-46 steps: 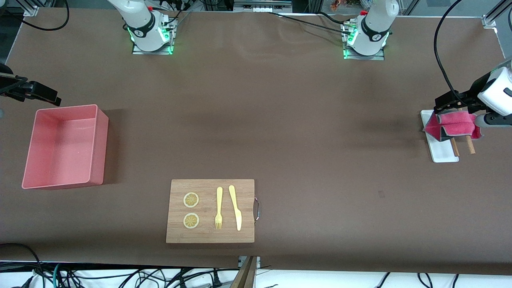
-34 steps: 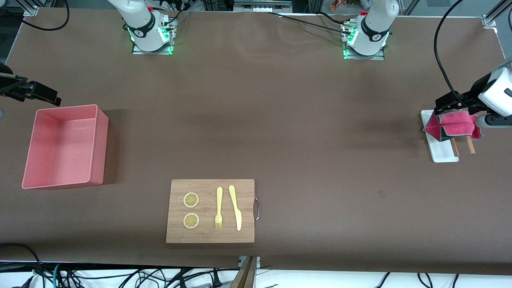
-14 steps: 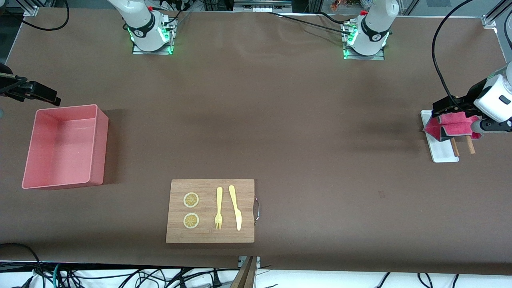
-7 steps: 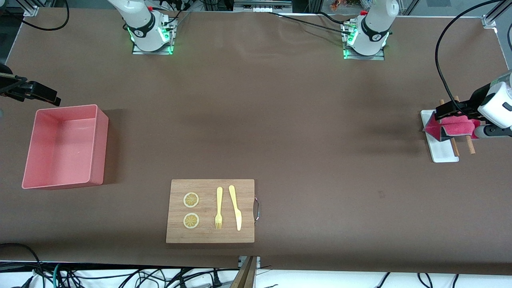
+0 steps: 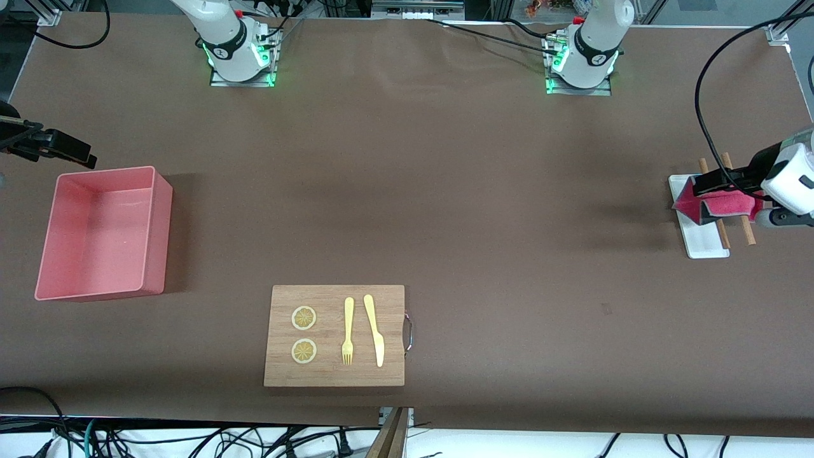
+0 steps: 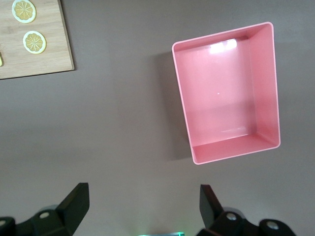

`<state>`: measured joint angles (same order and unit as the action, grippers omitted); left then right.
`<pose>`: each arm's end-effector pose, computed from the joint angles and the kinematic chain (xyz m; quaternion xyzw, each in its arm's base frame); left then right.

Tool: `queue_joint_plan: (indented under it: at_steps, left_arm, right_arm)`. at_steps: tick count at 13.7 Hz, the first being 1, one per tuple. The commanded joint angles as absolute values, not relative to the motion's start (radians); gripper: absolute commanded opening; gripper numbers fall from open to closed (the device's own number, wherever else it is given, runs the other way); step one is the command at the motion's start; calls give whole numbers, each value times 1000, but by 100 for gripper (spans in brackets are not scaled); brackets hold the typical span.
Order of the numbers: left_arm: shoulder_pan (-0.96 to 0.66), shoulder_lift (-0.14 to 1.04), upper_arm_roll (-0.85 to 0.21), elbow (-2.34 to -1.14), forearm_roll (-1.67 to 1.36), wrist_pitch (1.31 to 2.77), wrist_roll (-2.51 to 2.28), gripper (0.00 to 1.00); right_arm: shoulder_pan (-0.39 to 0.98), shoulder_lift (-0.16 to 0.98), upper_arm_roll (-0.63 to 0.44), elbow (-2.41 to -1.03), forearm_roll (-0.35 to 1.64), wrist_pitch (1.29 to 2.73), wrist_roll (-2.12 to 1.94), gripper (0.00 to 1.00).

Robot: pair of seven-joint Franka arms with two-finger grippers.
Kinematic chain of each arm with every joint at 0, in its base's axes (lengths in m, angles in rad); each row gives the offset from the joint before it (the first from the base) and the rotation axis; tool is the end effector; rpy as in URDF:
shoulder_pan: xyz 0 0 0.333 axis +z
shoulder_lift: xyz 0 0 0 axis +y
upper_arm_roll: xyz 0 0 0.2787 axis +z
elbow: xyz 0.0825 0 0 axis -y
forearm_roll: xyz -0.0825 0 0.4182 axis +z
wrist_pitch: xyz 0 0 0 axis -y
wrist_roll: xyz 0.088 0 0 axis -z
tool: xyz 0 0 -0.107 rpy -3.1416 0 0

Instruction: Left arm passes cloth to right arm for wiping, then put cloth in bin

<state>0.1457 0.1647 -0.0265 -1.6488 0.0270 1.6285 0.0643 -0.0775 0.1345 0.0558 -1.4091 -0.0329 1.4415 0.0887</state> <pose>0.6149 0.0772 0.4527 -0.9953 -0.0253 0.0930 0.0027 0.6112 -0.0193 0.5767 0.9970 -0.0564 -0.0505 0.0144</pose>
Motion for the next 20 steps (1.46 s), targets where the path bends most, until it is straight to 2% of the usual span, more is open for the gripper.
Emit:
queue_joint_plan:
  at_steps: [1, 7, 12, 15, 20]
  left_arm:
    - [218, 245, -31, -1602, 17, 1660, 268, 100]
    - [282, 365, -31, -1597, 93, 1681, 625, 100]
    - [340, 429, -31, -1615, 112, 1732, 1036, 100]
    - [376, 431, -32, -1669, 115, 1787, 1174, 100]
    - [414, 497, -37, -1672, 110, 1856, 1412, 100]
  right_arm:
    - [-84, 117, 57, -1424, -15, 1443, 92, 99]
    - [-83, 117, 57, -1424, -15, 1443, 92, 99]
    - [-83, 117, 57, -1424, -17, 1443, 92, 99]
    - [-84, 117, 57, -1425, -15, 1443, 92, 99]
    - [-84, 117, 57, -1424, -15, 1443, 92, 99]
